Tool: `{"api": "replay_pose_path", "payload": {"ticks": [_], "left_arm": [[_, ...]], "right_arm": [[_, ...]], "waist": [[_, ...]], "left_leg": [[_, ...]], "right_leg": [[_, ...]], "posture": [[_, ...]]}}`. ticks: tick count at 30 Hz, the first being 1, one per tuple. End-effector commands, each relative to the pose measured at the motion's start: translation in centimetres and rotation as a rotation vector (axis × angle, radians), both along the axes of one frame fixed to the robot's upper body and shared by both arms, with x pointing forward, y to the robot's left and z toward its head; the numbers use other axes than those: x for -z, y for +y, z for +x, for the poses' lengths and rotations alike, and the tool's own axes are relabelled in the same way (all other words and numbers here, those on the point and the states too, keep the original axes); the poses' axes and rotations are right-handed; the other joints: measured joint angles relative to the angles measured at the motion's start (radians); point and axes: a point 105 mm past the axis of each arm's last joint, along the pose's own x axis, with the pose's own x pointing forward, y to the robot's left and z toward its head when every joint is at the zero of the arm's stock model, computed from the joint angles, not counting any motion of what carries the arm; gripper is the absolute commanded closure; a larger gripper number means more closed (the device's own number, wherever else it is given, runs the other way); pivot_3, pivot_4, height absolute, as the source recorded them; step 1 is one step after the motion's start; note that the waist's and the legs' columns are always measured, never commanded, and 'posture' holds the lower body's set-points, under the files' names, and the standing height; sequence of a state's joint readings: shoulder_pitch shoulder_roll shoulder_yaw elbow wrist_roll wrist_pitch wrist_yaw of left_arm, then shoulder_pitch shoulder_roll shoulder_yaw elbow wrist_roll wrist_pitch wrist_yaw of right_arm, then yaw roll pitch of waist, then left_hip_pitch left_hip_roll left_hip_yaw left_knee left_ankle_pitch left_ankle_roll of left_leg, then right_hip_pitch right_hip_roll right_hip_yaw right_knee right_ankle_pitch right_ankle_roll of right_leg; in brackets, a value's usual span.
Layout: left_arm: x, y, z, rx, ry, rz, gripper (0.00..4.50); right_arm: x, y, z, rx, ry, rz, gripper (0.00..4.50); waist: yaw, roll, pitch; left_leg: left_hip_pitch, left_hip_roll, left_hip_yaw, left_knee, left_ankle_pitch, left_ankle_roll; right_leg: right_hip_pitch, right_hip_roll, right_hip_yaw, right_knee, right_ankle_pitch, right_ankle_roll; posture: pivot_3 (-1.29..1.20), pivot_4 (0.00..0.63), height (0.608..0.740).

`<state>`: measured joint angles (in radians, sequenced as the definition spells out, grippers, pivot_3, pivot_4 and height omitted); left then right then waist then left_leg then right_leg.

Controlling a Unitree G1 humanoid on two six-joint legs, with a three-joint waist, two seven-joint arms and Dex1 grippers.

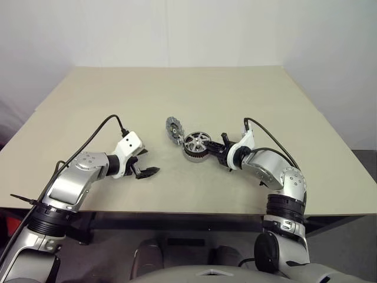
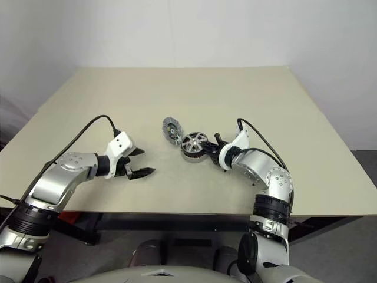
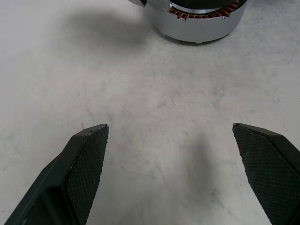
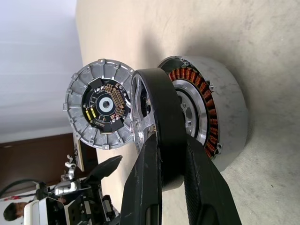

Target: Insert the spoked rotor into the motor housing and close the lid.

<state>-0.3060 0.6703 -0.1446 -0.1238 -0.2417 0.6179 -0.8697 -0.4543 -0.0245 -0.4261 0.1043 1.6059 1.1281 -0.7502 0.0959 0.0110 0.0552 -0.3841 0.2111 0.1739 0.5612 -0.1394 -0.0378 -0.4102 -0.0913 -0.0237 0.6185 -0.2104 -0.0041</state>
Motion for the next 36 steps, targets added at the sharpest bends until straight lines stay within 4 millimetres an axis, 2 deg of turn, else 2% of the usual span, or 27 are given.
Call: {"api": "replay_pose_path", "payload": {"ticks": [1, 11, 26, 33, 36], "left_arm": [[-1.4, 0.4, 0.5, -0.002, -0.058, 0.004, 0.00], [-1.5, 0.5, 0.5, -0.007, -0.062, 0.006, 0.00], [-1.6, 0.6, 0.6, -0.012, -0.068, 0.005, 0.00], [-1.6, 0.6, 0.6, -0.012, -0.069, 0.005, 0.00], [-1.6, 0.6, 0.6, -0.012, -0.069, 0.004, 0.00]], "right_arm": [[-1.5, 0.4, 0.1, -0.005, -0.057, 0.021, 4.17], [-1.5, 0.5, 0.6, -0.004, -0.054, 0.020, 4.17], [-0.1, -0.6, 1.2, 0.014, -0.033, -0.002, 4.17], [0.3, -0.8, 1.2, -0.002, -0.041, -0.022, 1.85], [-0.1, -0.9, 1.3, -0.012, -0.077, -0.015, 0.88]], "waist": [[0.000, 0.000, 0.000], [0.000, 0.000, 0.000], [0.000, 0.000, 0.000], [0.000, -0.002, -0.001], [0.000, -0.004, -0.002]], "left_leg": [[0.000, 0.000, 0.000, 0.000, 0.000, 0.000], [-0.001, 0.000, 0.000, 0.000, 0.000, 0.000], [-0.001, 0.000, 0.000, 0.001, 0.000, 0.000], [0.000, 0.000, -0.001, 0.001, 0.000, 0.000], [0.001, 0.000, -0.001, 0.002, 0.000, 0.000]], "right_leg": [[0.000, 0.000, 0.000, 0.000, 0.000, 0.000], [0.000, 0.000, 0.000, 0.000, 0.000, 0.000], [0.000, 0.000, 0.000, 0.000, 0.000, 0.000], [0.002, 0.000, 0.000, 0.000, 0.000, 0.000], [0.003, 0.000, 0.000, 0.000, 0.000, 0.000]], "posture": [[0.00, 0.000, 0.740], [0.00, 0.000, 0.740], [0.00, 0.000, 0.740], [0.00, 0.000, 0.740], [0.00, 0.000, 0.740]]}}
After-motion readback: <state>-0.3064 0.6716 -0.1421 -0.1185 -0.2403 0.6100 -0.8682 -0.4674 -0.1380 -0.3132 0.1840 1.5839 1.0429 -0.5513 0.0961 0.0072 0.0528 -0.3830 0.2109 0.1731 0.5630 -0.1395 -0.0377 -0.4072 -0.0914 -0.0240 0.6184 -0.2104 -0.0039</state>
